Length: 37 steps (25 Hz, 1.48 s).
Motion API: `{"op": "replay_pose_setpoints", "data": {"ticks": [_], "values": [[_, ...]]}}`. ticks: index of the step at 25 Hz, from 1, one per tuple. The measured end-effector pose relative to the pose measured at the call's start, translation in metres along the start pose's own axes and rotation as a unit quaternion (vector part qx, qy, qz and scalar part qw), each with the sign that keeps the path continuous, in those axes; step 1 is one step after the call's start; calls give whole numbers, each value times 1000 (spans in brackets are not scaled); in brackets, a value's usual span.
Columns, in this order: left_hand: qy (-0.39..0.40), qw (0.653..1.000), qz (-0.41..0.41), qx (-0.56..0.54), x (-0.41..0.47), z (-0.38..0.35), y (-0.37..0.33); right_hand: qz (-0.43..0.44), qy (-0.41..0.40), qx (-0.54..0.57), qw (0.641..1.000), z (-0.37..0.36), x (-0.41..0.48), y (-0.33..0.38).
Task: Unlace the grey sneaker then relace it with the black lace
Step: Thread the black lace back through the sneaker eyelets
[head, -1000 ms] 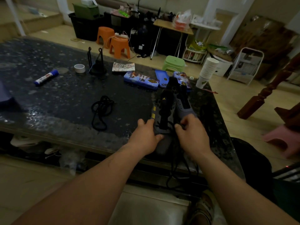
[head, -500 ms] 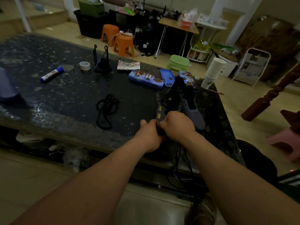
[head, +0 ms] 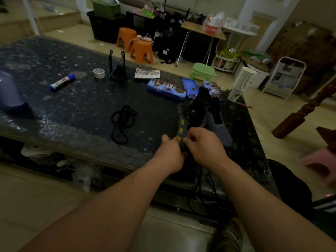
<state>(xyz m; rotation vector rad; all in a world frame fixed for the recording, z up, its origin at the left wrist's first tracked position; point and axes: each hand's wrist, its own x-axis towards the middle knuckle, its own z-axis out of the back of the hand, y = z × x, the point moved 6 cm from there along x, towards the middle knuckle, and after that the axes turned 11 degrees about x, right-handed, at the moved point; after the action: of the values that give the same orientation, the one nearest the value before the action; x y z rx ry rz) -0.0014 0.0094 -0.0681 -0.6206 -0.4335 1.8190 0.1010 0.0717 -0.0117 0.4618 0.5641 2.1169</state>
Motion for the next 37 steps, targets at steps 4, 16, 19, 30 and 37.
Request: {"op": "replay_pose_setpoints", "data": {"ticks": [4,16,19,30,37], "values": [[-8,1000,18,9,5,-5,2,-114,61,265,956,5,-35,-23],[-35,999,16,-5,3,4,0,20,107,114,987,15,-35,8],[-4,1000,-9,13,6,0,1,-50,73,100,991,19,-44,-26],[-29,999,1,21,15,8,13,21,203,156,966,0,-65,16],[-58,994,24,-90,19,23,-1,-89,88,145,982,-4,-26,3]]}}
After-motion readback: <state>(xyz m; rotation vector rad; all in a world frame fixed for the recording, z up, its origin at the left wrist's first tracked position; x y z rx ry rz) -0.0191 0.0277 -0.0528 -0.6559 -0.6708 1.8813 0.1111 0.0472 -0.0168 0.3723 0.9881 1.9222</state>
